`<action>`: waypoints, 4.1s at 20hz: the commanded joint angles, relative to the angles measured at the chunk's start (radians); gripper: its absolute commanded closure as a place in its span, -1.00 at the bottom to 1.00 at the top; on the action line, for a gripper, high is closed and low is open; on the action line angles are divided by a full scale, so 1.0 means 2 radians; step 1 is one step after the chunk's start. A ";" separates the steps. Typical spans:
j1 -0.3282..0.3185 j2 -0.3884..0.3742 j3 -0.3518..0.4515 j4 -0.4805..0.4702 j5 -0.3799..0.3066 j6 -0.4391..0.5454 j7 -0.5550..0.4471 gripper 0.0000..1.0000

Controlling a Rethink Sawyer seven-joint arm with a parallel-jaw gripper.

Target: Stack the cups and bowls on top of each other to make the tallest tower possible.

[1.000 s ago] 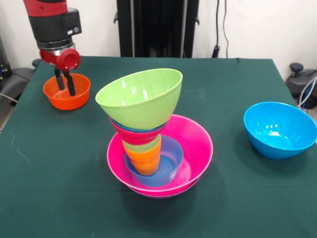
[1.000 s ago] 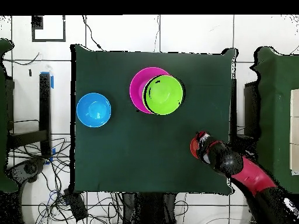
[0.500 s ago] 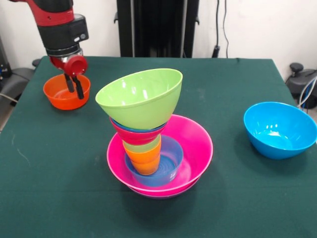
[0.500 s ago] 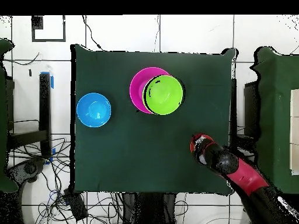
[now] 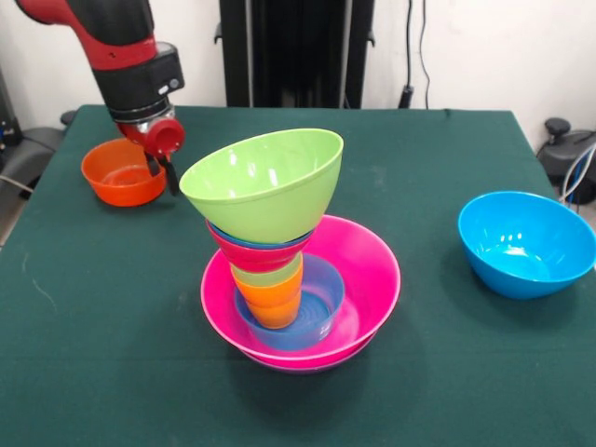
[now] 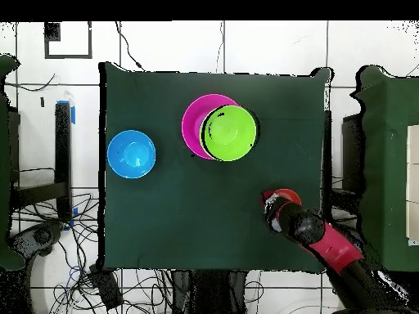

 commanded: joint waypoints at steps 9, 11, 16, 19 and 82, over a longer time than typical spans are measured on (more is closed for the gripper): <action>0.006 0.047 0.024 -0.044 -0.008 -0.071 0.050 1.00; 0.005 0.039 0.025 -0.039 -0.006 -0.061 0.048 1.00; 0.010 0.013 0.021 -0.018 -0.002 -0.056 0.056 1.00; 0.012 -0.013 0.020 -0.003 -0.001 -0.050 0.059 1.00; 0.323 -0.288 -0.110 0.228 0.319 0.000 0.290 1.00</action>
